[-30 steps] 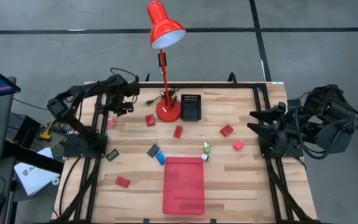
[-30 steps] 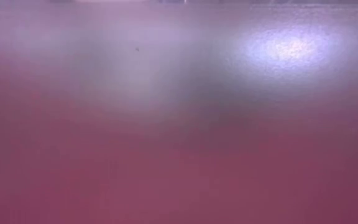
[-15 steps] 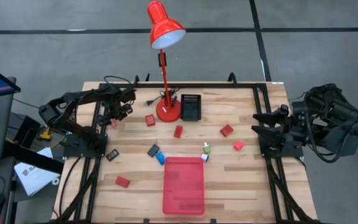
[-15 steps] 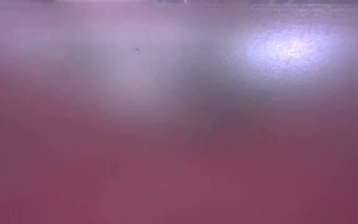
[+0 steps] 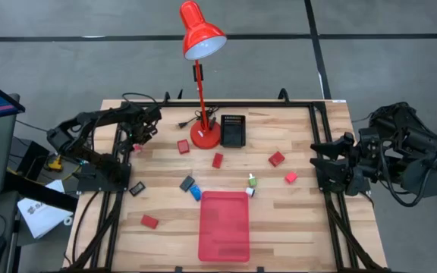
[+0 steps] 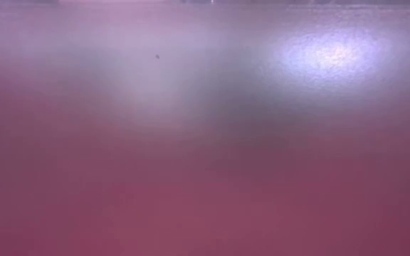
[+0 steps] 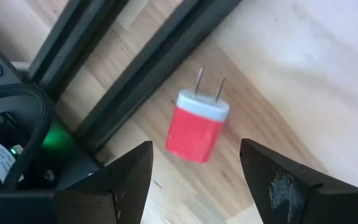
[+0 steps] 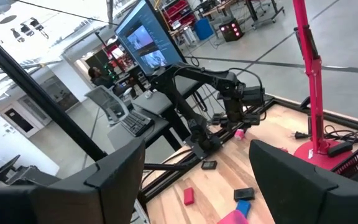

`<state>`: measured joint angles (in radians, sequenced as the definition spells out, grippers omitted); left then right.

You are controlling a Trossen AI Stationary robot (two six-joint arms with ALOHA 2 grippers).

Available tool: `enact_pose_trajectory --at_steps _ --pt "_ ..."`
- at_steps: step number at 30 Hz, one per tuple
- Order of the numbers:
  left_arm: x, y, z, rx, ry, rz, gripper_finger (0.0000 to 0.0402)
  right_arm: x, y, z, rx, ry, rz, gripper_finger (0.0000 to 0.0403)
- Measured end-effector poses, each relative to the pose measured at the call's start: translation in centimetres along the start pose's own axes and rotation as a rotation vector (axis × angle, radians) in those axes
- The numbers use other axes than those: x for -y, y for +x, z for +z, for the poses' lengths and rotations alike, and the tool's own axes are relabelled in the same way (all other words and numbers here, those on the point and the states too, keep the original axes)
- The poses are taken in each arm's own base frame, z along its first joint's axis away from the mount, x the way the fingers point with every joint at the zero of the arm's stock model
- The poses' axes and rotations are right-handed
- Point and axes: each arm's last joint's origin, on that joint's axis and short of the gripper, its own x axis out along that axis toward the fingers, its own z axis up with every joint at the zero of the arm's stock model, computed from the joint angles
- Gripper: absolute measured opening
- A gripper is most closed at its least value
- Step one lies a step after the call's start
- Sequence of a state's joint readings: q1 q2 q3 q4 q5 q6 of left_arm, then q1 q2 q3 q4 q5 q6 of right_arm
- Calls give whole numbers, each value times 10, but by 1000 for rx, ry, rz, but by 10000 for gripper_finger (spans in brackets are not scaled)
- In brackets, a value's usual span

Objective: Pick & Place Office items
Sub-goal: Put the left pink charger adapter into the red bin

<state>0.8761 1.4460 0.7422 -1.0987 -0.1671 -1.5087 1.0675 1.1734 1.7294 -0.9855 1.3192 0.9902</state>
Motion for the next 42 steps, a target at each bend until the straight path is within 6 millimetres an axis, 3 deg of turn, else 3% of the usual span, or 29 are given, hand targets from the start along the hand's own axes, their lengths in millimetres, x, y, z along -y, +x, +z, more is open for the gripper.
enact_pose_trajectory --at_steps 9,19,34,42 --pt "0 2 9 -34 -60 4 227 -2 -4 -2 -1 17 14 282" --pt "3 29 4 -86 -64 28 202 -4 -10 -4 5 51 27 282" --pt "6 30 7 -60 -80 -6 202 -3 -10 -3 20 58 21 282" --pt "7 30 6 -86 117 -32 192 -1 -10 -3 41 35 3 282"
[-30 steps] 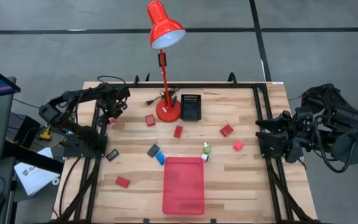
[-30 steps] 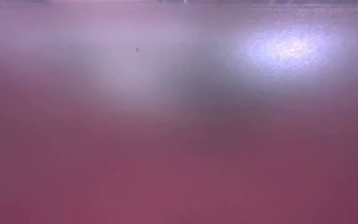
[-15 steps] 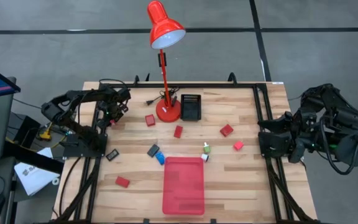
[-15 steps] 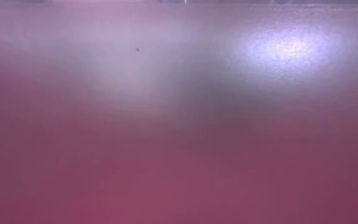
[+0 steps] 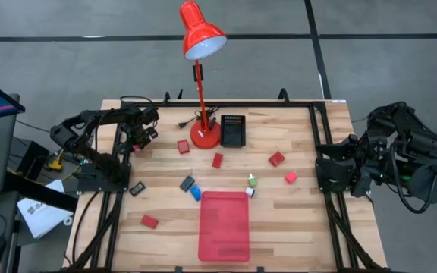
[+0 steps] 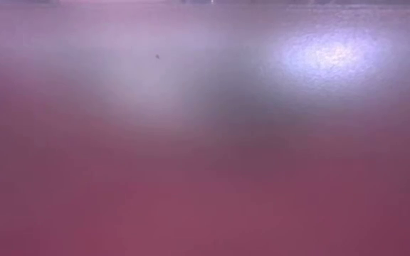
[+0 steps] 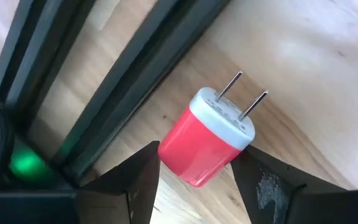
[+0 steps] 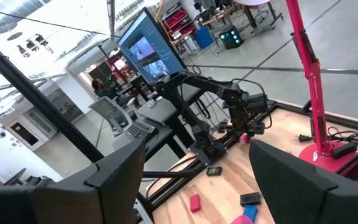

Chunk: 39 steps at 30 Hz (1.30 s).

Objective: Pick & Place Office items
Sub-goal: Put the left pink charger adapter into the red bin

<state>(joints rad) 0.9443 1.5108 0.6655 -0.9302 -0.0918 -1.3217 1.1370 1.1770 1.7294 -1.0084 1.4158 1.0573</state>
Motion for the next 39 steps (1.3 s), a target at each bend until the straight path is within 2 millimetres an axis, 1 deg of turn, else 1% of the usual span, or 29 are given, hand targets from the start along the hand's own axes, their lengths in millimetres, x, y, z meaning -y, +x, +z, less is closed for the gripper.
enact_pose_trajectory --at_steps 3,5,8,10,13,16,18,20,26,29,31,34,39 --pt "2 -1 -2 -34 83 -20 186 1 0 0 -1 -12 -1 282" --pt "5 -4 -6 -42 119 -33 184 2 0 1 -1 -16 -1 282" --pt "15 -11 -22 -119 217 -132 184 3 0 2 -1 -26 -2 282" --pt "19 -14 -36 -144 243 -171 186 3 0 2 0 -35 -3 282" --pt "21 -17 -56 -137 235 -198 189 4 -1 2 1 -38 -4 282" --pt "20 -19 -73 -133 221 -203 189 3 -1 2 2 -33 -3 282" --pt "17 -24 -81 -92 166 -219 189 3 -1 2 2 -30 -3 282" --pt "14 -28 -84 -39 70 -243 189 4 -1 2 1 -33 -4 282" --pt "5 -44 -79 79 -247 -361 184 6 -1 4 1 -34 -3 282" --pt "0 -48 -72 168 -362 -393 177 5 -1 4 1 -36 -3 282" --pt "-3 -47 -65 200 -388 -358 173 5 -1 4 0 -31 -1 282" --pt "-7 -42 -56 208 -357 -289 170 5 -3 4 -6 -26 8 282" --pt "-5 -41 -46 208 -348 -291 181 5 -3 4 -2 -21 6 282"
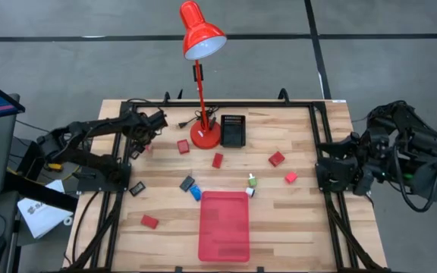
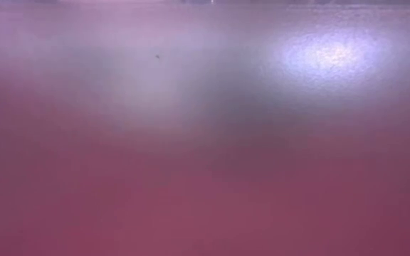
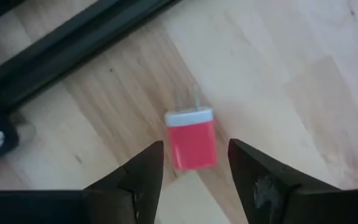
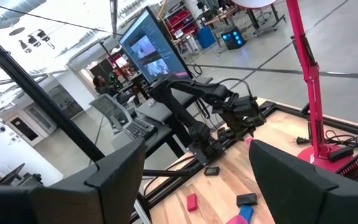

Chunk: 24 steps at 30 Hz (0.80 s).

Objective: Pick & Place Office items
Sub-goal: Put the left pink charger adapter into the red bin

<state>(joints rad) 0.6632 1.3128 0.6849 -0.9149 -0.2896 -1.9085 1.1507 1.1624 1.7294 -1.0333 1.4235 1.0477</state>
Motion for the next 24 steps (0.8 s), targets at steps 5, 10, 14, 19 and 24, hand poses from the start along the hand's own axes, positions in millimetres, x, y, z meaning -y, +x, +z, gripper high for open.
enact_pose_trajectory --at_steps 5,10,14,19,24 --pt "1 6 2 8 42 46 191 2 0 2 3 0 -2 282" --pt "9 17 -4 -9 40 42 197 2 0 2 6 1 -4 282" --pt "13 24 -8 -14 43 53 197 1 0 2 7 7 -3 282" --pt "16 28 -10 -9 41 46 192 1 0 2 10 27 -4 282" --pt "16 28 -10 -12 33 39 176 1 0 2 12 23 -6 282"
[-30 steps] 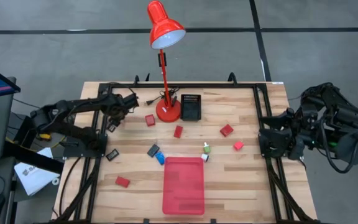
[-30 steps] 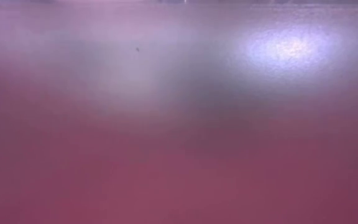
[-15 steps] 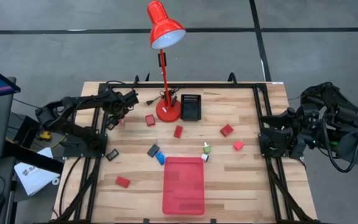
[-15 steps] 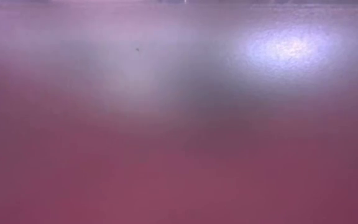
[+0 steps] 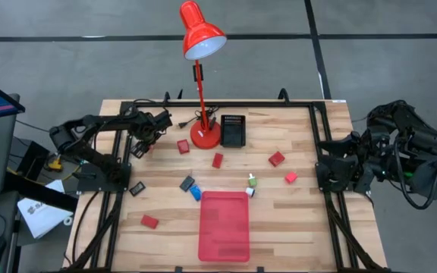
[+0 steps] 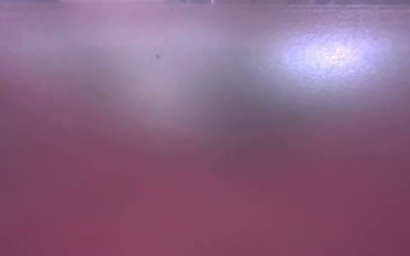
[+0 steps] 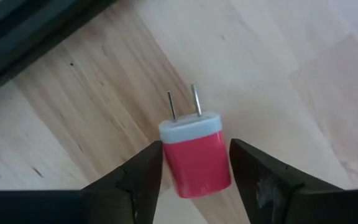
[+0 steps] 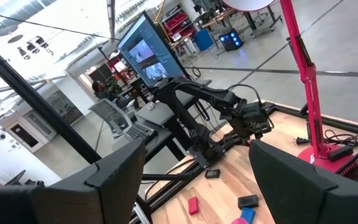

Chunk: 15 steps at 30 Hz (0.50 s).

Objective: Pick & Place Office items
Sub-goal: Put the left pink charger adapter into the red bin

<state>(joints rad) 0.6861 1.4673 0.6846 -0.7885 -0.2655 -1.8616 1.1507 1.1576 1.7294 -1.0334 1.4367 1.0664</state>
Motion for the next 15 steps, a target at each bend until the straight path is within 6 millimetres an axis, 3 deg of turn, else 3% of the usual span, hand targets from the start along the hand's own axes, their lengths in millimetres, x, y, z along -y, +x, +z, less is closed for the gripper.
enact_pose_trajectory --at_steps 8,15 --pt "-2 -21 -5 -60 89 -134 122 1 0 1 9 -5 -5 282" --pt "-26 -63 -29 -239 390 -341 142 4 -1 5 48 -31 -27 282"
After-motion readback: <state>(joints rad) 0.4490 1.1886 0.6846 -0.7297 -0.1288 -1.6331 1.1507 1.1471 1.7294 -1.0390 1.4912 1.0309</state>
